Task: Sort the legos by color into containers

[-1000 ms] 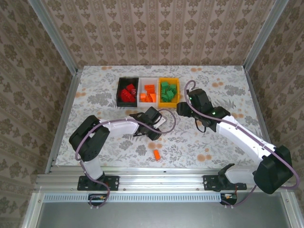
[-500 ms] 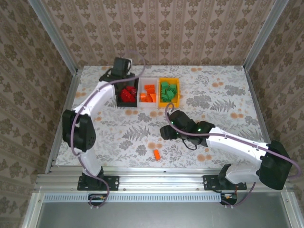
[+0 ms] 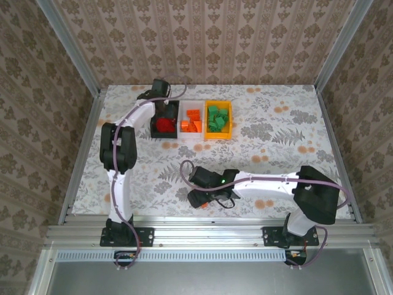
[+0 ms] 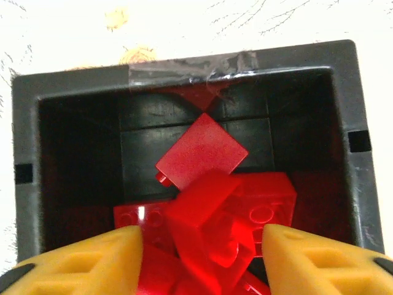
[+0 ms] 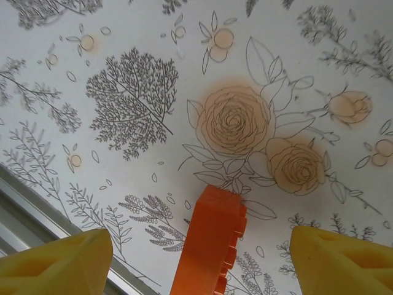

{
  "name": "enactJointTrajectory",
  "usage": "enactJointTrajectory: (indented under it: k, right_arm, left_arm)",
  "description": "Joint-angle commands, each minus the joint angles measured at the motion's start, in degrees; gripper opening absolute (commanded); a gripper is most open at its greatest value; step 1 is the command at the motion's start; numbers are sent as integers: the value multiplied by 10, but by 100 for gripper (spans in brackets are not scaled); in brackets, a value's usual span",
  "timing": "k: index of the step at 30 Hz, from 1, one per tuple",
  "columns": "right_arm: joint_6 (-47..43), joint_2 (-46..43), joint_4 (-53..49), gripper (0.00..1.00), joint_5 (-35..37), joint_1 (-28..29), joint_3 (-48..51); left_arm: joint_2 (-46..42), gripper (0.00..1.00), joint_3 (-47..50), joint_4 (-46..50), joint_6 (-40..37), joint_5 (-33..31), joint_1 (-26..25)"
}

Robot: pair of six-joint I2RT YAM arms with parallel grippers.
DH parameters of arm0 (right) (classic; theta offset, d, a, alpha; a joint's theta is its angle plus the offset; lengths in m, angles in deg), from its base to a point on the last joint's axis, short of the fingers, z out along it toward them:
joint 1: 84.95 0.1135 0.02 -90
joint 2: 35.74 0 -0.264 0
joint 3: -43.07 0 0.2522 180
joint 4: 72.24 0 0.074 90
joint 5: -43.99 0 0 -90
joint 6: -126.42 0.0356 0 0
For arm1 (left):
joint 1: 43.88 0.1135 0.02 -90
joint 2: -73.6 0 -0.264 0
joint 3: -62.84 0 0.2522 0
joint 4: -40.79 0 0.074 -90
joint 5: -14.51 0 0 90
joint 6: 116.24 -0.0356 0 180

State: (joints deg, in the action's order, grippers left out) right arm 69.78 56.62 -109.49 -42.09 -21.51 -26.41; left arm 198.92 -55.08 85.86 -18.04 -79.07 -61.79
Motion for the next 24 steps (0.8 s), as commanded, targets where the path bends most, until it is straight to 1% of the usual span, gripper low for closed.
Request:
enactJointTrajectory:
  k: [1, 3, 5, 10, 14, 15, 18, 19, 22, 24]
  right_arm:
    - [23, 24, -19, 77, 6, 8, -34]
    - [29, 36, -24, 74, 9, 10, -38]
    - [35, 46, -25, 68, 16, 10, -38]
    - [45, 73, -48, 50, 47, 10, -52]
    - [51, 81, -57, 48, 56, 10, -54]
    - [51, 85, -59, 46, 57, 10, -56]
    - [52, 85, -55, 29, 66, 10, -58]
    - [48, 80, -56, 26, 70, 9, -61]
    - [30, 63, -67, 19, 90, 9, -81]
    - [6, 45, -86, 17, 114, 0, -99]
  left_arm:
    - [-32, 66, -14, 3, -8, 14, 4]
    - [-55, 74, -5, 1, -8, 17, 4]
    - [-98, 81, 24, -15, -8, 25, 1]
    - [-276, 90, 147, -75, 12, 38, -7]
    - [-413, 94, 269, -109, 32, 43, -14]
    - [-447, 95, 300, -116, 39, 40, -17]
    - [-536, 95, 399, -129, 68, 34, -23]
    - [-566, 96, 433, -135, 80, 32, -24]
    - [-647, 96, 518, -139, 110, 15, -27]
    - [-702, 96, 566, -139, 137, -7, -29]
